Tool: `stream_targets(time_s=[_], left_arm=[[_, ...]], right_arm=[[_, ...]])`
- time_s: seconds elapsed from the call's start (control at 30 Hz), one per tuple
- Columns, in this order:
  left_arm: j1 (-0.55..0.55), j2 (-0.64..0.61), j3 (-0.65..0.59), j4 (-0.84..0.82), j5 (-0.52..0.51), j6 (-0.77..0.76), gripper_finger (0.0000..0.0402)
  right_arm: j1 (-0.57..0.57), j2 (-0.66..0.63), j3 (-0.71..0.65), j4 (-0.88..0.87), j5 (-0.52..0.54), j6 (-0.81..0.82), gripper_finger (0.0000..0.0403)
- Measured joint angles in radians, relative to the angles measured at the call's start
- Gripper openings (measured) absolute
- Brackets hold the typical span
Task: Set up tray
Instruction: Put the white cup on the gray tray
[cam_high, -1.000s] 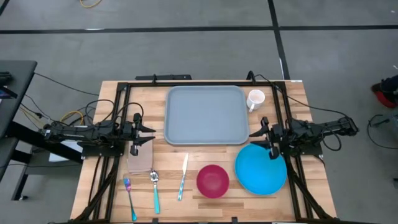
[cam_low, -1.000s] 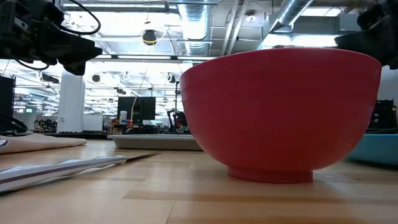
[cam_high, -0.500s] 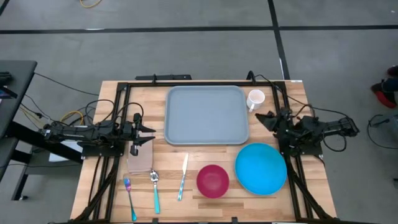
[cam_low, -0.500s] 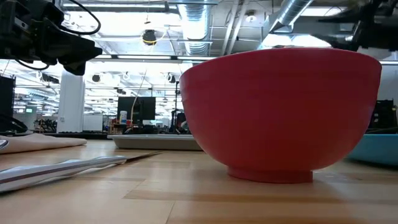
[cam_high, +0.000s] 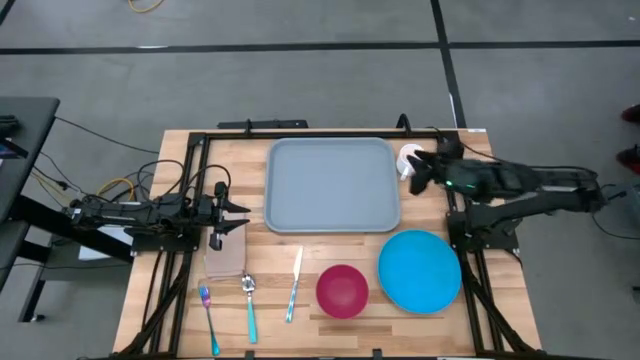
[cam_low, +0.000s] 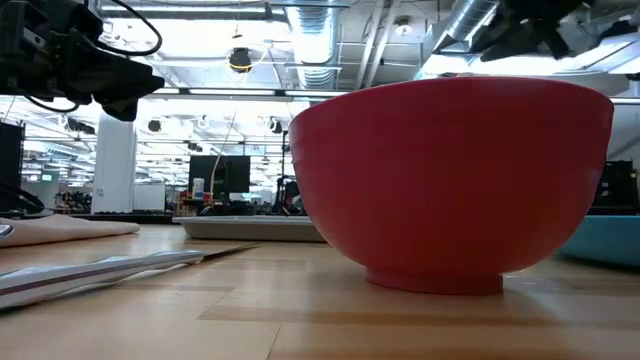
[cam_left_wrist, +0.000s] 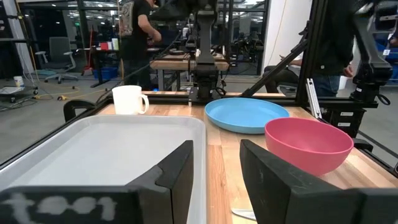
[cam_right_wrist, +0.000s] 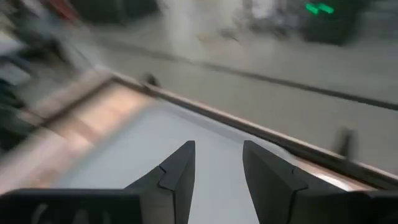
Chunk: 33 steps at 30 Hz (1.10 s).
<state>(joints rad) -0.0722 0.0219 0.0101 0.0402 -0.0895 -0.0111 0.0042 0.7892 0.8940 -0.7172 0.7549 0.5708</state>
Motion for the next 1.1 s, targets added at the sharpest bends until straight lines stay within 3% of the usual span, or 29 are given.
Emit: stream_targets(time_s=[0.2, 0.4, 0.5, 0.67, 1.1], left_arm=[[0.0, 0.0, 0.0, 0.0, 0.0, 0.0, 0.0122], [0.0, 0.0, 0.0, 0.0, 0.0, 0.0, 0.0122], [0.0, 0.0, 0.0, 0.0, 0.0, 0.0, 0.0122], [0.0, 0.0, 0.0, 0.0, 0.0, 0.0, 0.0122], [0.0, 0.0, 0.0, 0.0, 0.0, 0.0, 0.0122]], right_arm=[[-0.209, 0.402, 0.283, -0.4, -0.123, 0.103, 0.0127], [-0.426, 0.638, 0.373, -0.42, -0.305, 0.004, 0.0127], [-0.513, 0.708, 0.374, -0.392, -0.391, -0.042, 0.0127], [-0.604, 0.781, 0.374, -0.398, -0.423, -0.045, 0.0127], [-0.663, 0.901, 0.374, -0.4, -0.521, -0.048, 0.0127]])
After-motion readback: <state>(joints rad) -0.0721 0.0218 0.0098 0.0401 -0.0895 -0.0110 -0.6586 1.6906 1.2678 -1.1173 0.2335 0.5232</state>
